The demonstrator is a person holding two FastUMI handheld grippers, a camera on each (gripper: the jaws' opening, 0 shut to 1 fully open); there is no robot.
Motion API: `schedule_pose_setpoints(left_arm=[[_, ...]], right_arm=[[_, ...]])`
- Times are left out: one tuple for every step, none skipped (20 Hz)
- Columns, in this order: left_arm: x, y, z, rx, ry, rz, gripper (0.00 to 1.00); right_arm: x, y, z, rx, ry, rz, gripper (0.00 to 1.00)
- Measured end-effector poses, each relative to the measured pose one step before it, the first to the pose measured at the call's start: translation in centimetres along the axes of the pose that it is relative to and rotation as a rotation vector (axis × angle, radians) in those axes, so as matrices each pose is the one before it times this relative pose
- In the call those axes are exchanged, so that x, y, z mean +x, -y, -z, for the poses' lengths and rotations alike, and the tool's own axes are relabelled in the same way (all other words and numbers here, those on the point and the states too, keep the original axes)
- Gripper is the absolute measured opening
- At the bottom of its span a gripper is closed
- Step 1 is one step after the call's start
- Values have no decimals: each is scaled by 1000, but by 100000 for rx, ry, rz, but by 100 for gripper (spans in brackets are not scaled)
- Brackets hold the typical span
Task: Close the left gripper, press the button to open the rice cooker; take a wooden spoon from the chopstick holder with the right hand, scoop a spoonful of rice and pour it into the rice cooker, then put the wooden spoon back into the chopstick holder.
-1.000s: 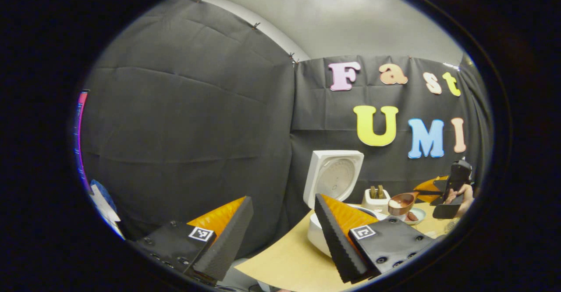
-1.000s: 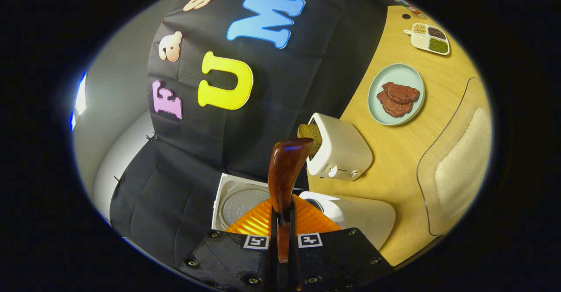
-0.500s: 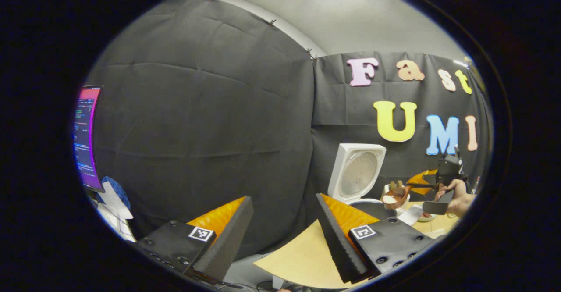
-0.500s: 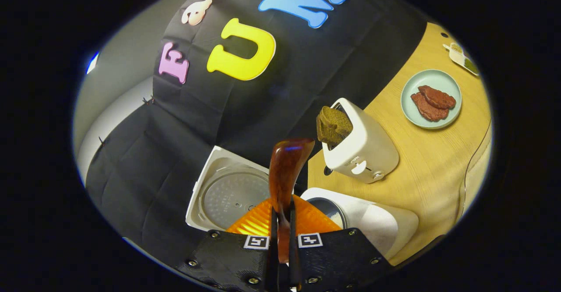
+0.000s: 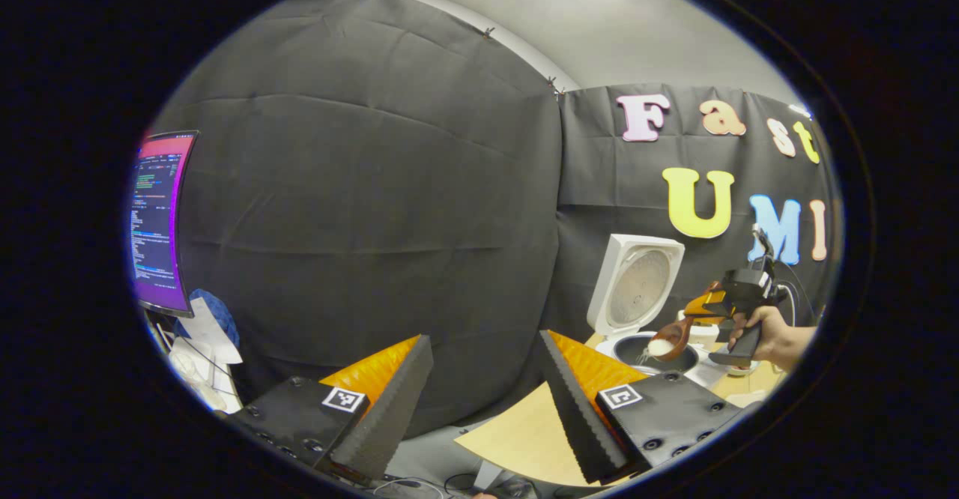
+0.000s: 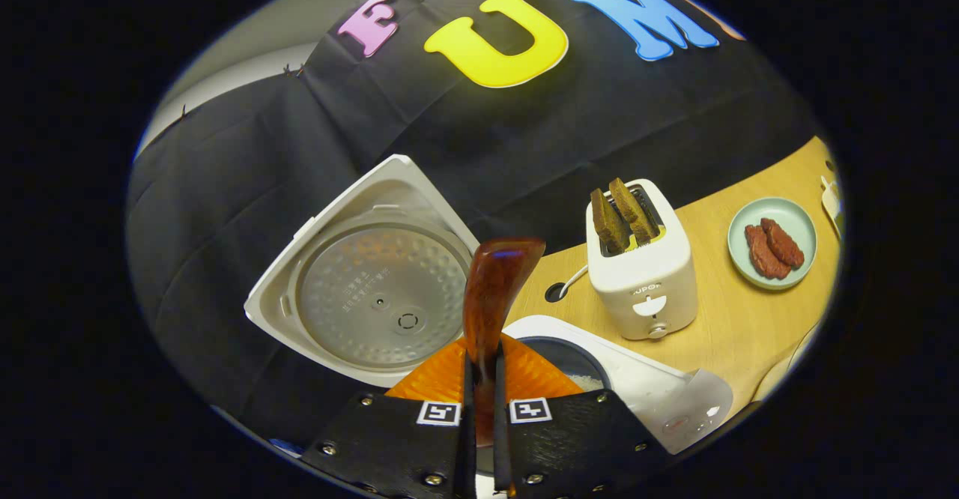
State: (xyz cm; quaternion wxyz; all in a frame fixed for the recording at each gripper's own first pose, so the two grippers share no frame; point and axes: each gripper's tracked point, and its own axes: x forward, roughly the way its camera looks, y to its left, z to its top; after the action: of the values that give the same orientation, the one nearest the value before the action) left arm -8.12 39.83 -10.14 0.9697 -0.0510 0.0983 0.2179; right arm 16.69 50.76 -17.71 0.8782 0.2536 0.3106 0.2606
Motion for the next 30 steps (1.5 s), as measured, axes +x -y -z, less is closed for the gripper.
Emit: schedule_pose_setpoints(left_arm=[[-30, -248, 60, -107, 47, -375, 98], [-39, -130, 35, -123, 13, -299, 98], [54, -106, -18, -177, -146, -141, 98], [35, -11, 133, -170, -8, 49, 98], [-42, 17, -16, 30, -95, -15, 98], [-28, 24, -54, 67, -62, 16, 98], [114, 127, 208, 25, 104, 212, 98], [53, 116, 38, 111, -55, 183, 98], [35, 109, 24, 150, -103, 123, 98], [180, 109, 7, 34, -153, 95, 98], [146, 245, 123, -195, -82, 212, 98], [133, 263, -50, -358, 234, 349, 98], [182, 384, -141, -85, 192, 327, 98], [162, 228, -32, 73, 281, 271, 98], [130, 228, -13, 98, 193, 332, 98], [-27, 213, -58, 91, 76, 336, 95], [9, 243, -15, 60, 100, 315, 95], [-22, 197, -25, 107, 34, 172, 95], [-53, 191, 44, 160, 17, 222, 98], [-27, 208, 86, 70, -2, 103, 98], [16, 172, -106, -24, -78, 256, 98], [143, 113, 91, 22, 82, 82, 98], [150, 221, -79, -13, 178, 50, 98], [-108, 85, -71, -89, 268, 84, 95], [-38, 72, -149, -131, 289, 36, 95], [-260, 25, -166, -75, 267, 86, 96], [-158, 56, -88, 53, 203, 67, 96], [-264, 86, -174, 78, 115, 175, 100], [-59, 189, -120, 59, 92, 237, 98], [-115, 306, -73, 60, 60, 407, 100]], right_arm=[[59, 78, 305, -2685, -659, 906, 10], [-20, -26, 24, -2091, -367, 348, 9], [-42, -159, 0, -1812, 37, 204, 9], [-88, 104, -166, -2689, 637, 797, 9], [-48, 278, -241, -3998, 969, 1129, 9], [-36, 338, -434, -5193, 1162, 1655, 10], [-37, 201, -241, -5569, 732, 1437, 10], [-156, 3, -304, -6161, 717, 508, 10], [-96, -260, -318, -6020, 951, 54, 10], [-190, -179, -364, -5889, 1097, -98, 10], [-177, -386, -418, -5915, 1112, -228, 10], [-188, -228, -391, -6255, 1341, -73, 10], [-145, -258, -393, -6782, 1595, 94, 10], [-292, -4, -573, -7384, 1607, 605, 10], [-251, 20, -314, -7343, 1800, 892, 10], [-163, 110, -393, -6967, 1668, 677, 10], [-31, -22, -246, -6083, 1400, 745, 10], [-43, 98, -88, -4715, 1326, 662, 9], [-112, -116, 102, -4018, 962, 292, 9], [-334, -139, -40, -3130, 855, 385, 9], [-203, -58, -156, -2266, 605, 100, 9], [-82, 142, 52, -868, -69, -334, 9], [315, -59, 242, 994, -832, -894, 10], [-59, -113, 218, 2603, -1293, -1185, 10], [-16, -135, 228, 3938, -1323, -1109, 9], [-180, -39, -5, 5203, -870, -1085, 10], [-113, -8, -120, 6210, -665, -861, 10], [-251, 79, -71, 6847, -480, -1097, 10], [-275, 97, -246, 7213, -327, -1511, 10], [-260, 124, -206, 7117, -40, -1615, 10]])
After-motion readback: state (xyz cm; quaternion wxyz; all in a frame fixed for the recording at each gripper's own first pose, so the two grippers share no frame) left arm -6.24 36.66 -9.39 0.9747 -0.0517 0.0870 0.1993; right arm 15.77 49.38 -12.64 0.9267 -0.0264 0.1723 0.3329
